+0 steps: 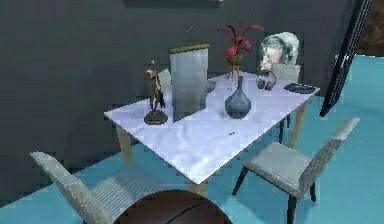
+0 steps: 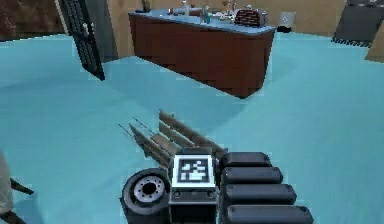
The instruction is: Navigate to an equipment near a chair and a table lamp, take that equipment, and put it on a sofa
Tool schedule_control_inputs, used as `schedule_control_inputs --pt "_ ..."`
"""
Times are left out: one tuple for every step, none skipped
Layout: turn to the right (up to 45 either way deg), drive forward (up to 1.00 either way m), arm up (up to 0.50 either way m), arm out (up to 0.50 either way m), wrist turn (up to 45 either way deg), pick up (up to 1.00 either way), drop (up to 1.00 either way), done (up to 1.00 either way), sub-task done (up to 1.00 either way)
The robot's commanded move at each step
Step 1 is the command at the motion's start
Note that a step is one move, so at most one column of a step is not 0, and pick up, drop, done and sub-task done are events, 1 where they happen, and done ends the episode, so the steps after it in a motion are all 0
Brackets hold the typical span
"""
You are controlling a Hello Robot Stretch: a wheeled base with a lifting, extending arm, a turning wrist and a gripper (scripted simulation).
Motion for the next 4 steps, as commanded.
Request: schedule_control_inputs --pt "-45.0 0.00 0.00 0.00 0.0 0.00 0.00 0.00 0.00" --pt "-24.0 0.00 0.00 0.00 0.0 0.00 0.00 0.00 0.00" --pt "0.0 0.40 0.00 0.00 0.0 0.00 0.00 0.00 0.00" --pt "45.0 0.00 0.00 0.00 0.0 0.00 0.00 0.00 0.00"
